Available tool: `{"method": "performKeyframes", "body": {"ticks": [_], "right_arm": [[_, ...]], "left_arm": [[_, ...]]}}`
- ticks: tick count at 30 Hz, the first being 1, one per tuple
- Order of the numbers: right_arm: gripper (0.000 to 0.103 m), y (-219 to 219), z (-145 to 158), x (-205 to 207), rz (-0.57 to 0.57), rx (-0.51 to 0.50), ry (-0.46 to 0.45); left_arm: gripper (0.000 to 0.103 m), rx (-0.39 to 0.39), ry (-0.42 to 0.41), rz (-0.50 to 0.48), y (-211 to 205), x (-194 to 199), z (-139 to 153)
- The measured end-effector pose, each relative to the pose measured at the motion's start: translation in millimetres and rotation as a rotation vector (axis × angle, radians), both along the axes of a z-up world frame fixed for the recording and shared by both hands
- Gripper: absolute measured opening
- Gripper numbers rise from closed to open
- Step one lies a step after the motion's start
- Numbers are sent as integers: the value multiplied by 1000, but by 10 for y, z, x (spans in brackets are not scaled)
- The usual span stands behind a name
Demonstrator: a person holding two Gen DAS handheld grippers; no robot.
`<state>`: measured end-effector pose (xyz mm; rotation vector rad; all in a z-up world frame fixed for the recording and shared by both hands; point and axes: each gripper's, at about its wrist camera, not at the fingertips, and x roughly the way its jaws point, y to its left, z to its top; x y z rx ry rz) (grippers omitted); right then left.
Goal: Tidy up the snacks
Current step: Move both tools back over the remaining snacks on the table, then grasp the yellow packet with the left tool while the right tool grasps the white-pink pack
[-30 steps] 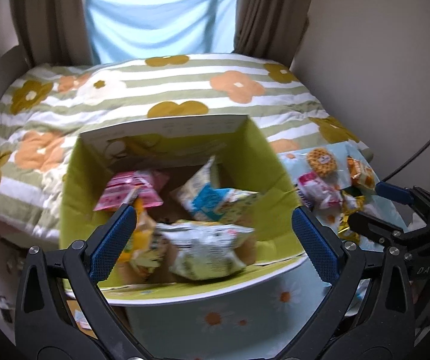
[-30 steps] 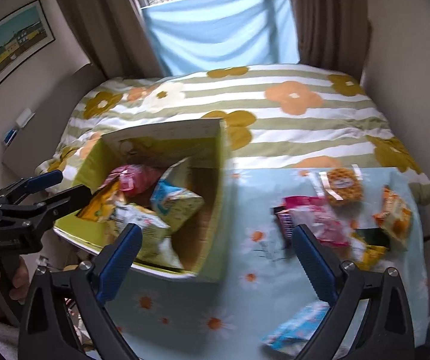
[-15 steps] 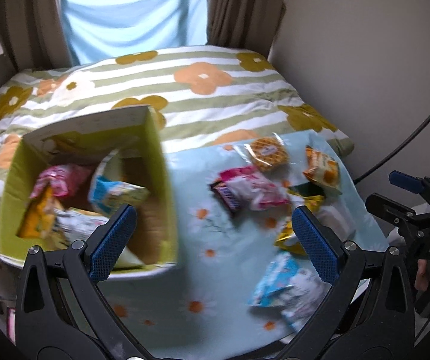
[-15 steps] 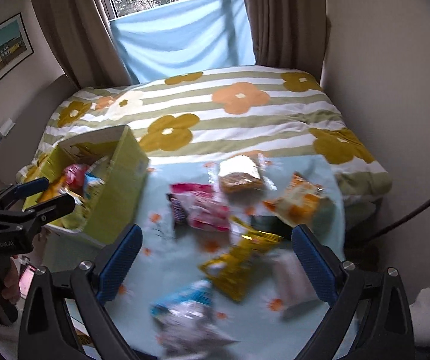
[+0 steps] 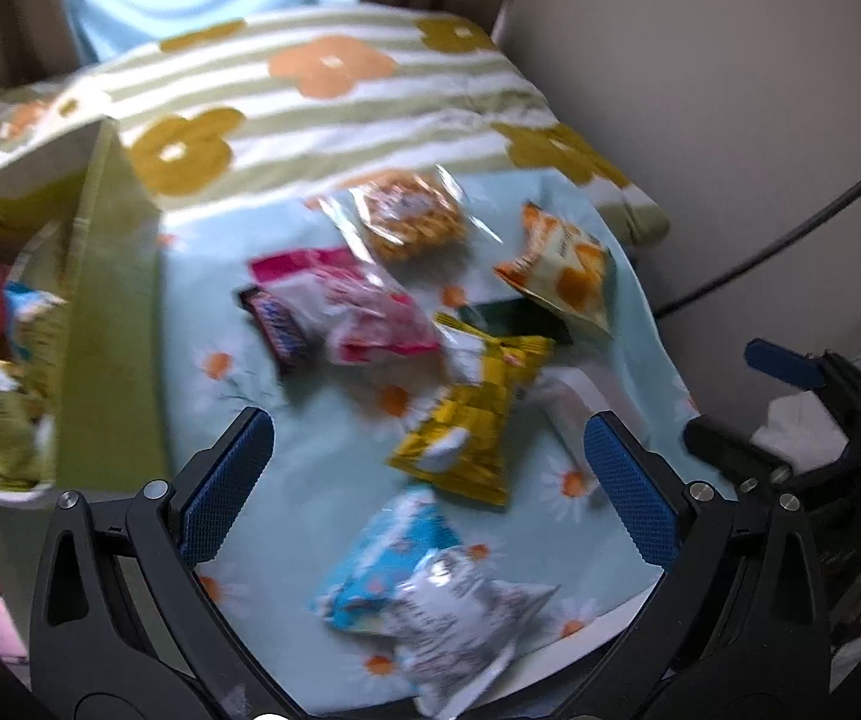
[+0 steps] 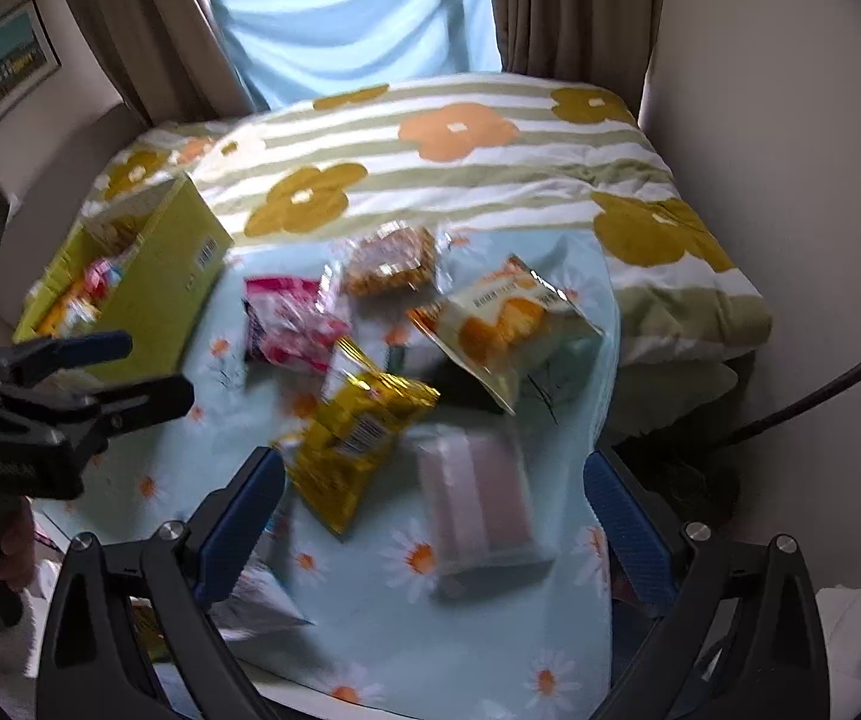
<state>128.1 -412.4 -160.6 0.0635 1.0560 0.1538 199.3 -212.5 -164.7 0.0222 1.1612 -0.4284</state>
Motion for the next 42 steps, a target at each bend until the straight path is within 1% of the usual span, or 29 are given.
{"method": "performKeyframes", "body": {"ticks": [3,8,10,12,17,20,21,22,23,25,26,33,36,42], "right_arm": [[99,-11,-172,-16,7,-45,15],[99,-6,-412,-27,14,-66,20],[99,13,-508,-21,17,-79,23],[99,26,-588,-9,24,-91,28],[98,68,-822,20,39,-124,54],[97,91,-909,34,52,-139,61],[97,102,-930,43,55,-145,62],[95,108,-958,53,61,-152,65],[93,116,-979,61,65,-158,69],[87,127,-1026,81,71,-161,80],[86,126,-1043,91,73,-161,83],[83,111,-1149,142,64,-165,100],[75,107,-1187,166,64,-167,110],[74,117,-1221,189,80,-186,110]], "left_arm": [[103,33,41,-48,-189,68,-203],[100,81,102,-143,-487,170,-567],[96,114,117,-176,-596,195,-715],[89,137,144,-205,-670,223,-863],[84,177,184,-246,-783,301,-1139],[74,189,204,-267,-817,341,-1243],[70,193,207,-273,-833,348,-1270],[68,200,208,-278,-843,361,-1295],[63,206,208,-284,-852,369,-1316],[57,210,188,-298,-863,365,-1309],[53,212,180,-307,-868,363,-1305],[48,196,169,-315,-863,378,-1302],[47,189,168,-303,-815,345,-1271],[46,177,161,-298,-763,304,-1212]]}}
